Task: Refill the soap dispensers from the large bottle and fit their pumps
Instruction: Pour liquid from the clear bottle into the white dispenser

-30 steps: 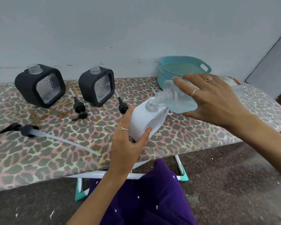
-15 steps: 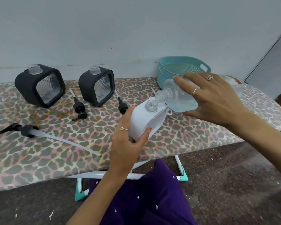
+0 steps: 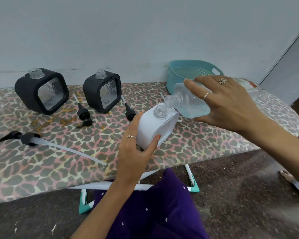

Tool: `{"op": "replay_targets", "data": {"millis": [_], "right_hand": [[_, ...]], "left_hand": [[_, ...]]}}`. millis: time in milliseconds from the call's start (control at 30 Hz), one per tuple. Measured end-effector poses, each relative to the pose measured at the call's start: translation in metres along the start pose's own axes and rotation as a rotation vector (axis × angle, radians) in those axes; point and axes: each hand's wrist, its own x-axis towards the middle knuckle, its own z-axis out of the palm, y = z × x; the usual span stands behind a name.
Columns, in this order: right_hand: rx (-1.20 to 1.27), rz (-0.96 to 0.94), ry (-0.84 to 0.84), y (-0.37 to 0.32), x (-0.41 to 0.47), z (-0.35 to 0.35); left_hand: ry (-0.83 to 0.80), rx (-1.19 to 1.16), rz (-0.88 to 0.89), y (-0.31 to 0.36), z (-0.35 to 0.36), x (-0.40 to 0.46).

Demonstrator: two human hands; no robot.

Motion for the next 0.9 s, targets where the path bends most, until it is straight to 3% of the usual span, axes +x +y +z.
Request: {"op": "replay_targets", "data": {"millis": [900], "right_hand": [[-0.018,0.005,-0.012,-0.0016,0.0004,0.0005]], "left_hand": [[0.000,0.020,0.021,-0.0031,0.0000,0.0004]]}}
